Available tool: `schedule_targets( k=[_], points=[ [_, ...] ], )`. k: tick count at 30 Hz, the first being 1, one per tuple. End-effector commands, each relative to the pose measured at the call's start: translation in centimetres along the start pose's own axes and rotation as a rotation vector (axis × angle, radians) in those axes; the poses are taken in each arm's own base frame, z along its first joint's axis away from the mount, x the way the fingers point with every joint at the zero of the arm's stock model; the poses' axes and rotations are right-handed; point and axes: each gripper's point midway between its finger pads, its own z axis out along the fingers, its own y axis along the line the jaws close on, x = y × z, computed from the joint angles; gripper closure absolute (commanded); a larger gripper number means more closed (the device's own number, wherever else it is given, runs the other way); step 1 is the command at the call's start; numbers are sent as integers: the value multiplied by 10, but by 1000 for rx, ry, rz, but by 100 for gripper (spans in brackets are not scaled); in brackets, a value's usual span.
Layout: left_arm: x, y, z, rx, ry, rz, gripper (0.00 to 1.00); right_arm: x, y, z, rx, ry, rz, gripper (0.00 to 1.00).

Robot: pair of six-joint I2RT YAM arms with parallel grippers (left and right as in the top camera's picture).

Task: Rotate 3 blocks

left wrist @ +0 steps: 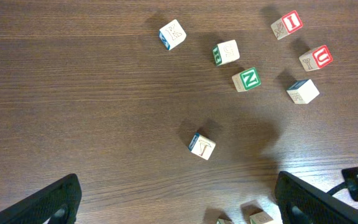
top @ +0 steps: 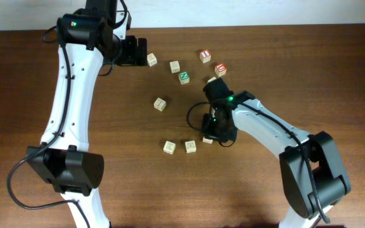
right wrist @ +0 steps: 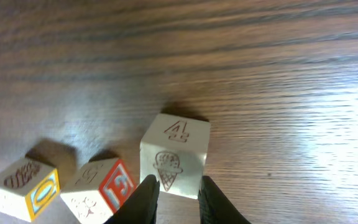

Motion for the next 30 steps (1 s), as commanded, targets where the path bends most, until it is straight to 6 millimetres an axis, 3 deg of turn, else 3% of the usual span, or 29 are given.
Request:
schedule_targets(
  k=[1,3,10,13,15,17,20,24,26,30],
  points=[
    [1,2,1,-6,7,3,2,14,14,2,-46,38,-124,76],
    [1,2,1,-6,7,3,2,20,18,1,-76,65,-172,76],
    [1,2,1,-6,7,3,1,34,6,0,-34,127,-206,76],
    [1,2,1,-6,7,4,1,22,-18,-2,49,97,-175,75],
    [1,2,1,-6,7,4,1,11,-29,-6,53,81,-154,66],
    [1,2,1,-6,7,4,0,0,-5,-23,-103,93,-127,46],
    [1,2,1,-6,6,3,0,-8,25,-38,-197,70,-112,32],
    [1,2,1,-6,6,3,0,-8,9,-25,-2,-3,127,31],
    [1,2,1,-6,7,3,0,-1,6,-15,49,-20,161,31],
    [1,2,1,-6,7,3,0,-6,4,5,69,-22,167,34]
  ],
)
